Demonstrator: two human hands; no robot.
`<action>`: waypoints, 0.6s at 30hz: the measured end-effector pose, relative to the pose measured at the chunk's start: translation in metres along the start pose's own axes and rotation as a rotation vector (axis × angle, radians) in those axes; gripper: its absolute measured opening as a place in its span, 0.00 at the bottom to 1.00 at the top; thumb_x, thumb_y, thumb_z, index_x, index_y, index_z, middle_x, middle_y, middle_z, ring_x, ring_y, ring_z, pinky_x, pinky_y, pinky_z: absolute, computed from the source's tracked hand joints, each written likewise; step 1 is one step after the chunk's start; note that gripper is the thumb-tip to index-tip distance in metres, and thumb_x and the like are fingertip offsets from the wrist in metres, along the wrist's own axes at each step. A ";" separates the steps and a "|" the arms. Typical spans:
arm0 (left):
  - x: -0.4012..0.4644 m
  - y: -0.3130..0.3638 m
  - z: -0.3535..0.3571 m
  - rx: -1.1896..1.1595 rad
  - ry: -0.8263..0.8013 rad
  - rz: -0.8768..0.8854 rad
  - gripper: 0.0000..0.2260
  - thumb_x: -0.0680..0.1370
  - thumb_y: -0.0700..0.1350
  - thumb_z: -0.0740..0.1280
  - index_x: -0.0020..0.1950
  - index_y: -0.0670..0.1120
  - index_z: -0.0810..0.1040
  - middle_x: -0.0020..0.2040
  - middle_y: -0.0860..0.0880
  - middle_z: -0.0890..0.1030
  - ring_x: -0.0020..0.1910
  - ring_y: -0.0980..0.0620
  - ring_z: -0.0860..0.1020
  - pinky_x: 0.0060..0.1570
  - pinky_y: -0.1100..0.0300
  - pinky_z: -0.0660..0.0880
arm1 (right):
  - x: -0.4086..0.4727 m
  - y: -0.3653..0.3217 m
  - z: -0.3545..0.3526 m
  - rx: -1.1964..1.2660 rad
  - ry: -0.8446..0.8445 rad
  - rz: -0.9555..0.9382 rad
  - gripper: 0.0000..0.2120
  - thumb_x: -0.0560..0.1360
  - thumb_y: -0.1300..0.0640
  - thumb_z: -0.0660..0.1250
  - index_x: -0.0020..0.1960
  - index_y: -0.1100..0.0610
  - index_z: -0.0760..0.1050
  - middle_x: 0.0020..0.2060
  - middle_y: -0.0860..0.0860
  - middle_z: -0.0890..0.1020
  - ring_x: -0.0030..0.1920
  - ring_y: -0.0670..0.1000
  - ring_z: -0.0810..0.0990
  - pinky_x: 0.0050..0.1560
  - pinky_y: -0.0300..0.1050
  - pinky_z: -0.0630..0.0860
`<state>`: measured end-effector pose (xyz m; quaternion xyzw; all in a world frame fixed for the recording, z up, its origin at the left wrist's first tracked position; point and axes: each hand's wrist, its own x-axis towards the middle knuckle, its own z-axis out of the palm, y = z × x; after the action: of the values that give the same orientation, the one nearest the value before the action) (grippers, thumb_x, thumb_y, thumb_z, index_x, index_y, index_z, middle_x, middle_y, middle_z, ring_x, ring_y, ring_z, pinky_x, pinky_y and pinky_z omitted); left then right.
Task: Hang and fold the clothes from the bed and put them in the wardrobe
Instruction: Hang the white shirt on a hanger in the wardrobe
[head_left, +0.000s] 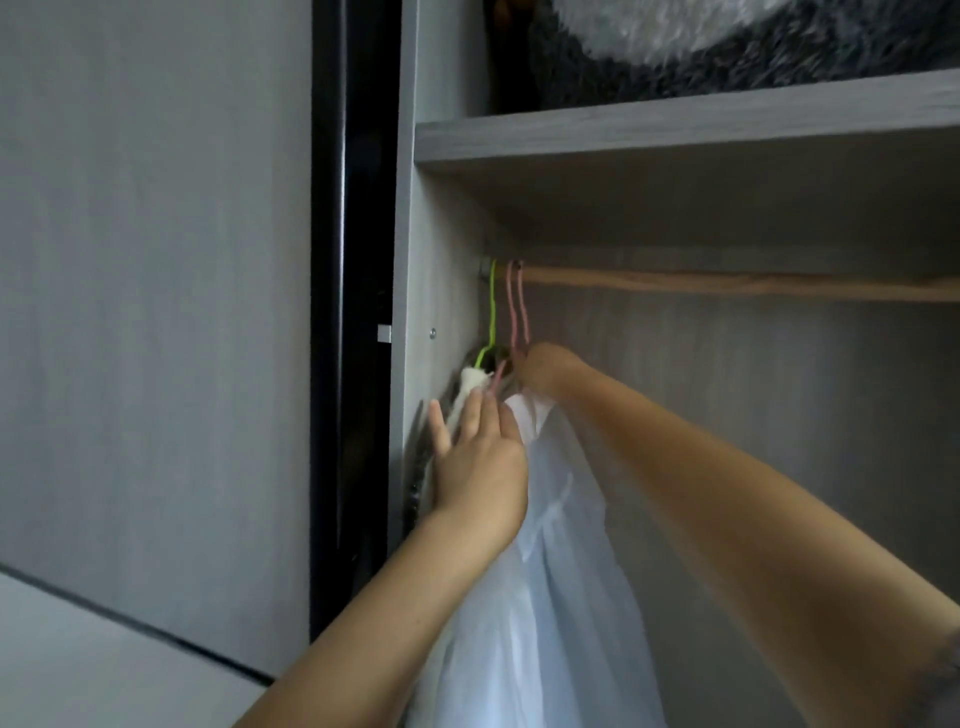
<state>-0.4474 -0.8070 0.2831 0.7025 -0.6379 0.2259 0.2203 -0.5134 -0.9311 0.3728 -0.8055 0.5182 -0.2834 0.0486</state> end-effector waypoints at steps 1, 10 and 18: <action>-0.001 0.002 -0.002 0.013 0.019 -0.001 0.32 0.76 0.36 0.59 0.77 0.40 0.48 0.79 0.43 0.47 0.78 0.47 0.41 0.69 0.37 0.35 | -0.004 0.006 -0.002 0.068 0.014 -0.021 0.19 0.83 0.55 0.52 0.69 0.63 0.68 0.65 0.63 0.74 0.64 0.61 0.74 0.60 0.49 0.70; -0.020 0.092 0.022 -0.266 0.158 0.350 0.22 0.77 0.45 0.60 0.72 0.49 0.66 0.72 0.46 0.67 0.73 0.47 0.61 0.72 0.41 0.47 | -0.134 0.151 -0.015 -0.104 0.236 0.235 0.23 0.81 0.50 0.55 0.75 0.53 0.60 0.70 0.57 0.69 0.68 0.59 0.69 0.70 0.58 0.62; -0.086 0.231 0.080 -0.876 -0.131 0.605 0.14 0.78 0.42 0.61 0.63 0.46 0.77 0.59 0.46 0.80 0.56 0.42 0.77 0.54 0.53 0.71 | -0.355 0.259 -0.046 -0.336 0.264 0.648 0.22 0.79 0.55 0.58 0.73 0.52 0.63 0.67 0.55 0.71 0.67 0.59 0.69 0.65 0.51 0.66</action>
<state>-0.6821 -0.8068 0.1723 0.3420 -0.8589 -0.0527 0.3775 -0.8531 -0.7335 0.1700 -0.5534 0.7867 -0.2659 -0.0642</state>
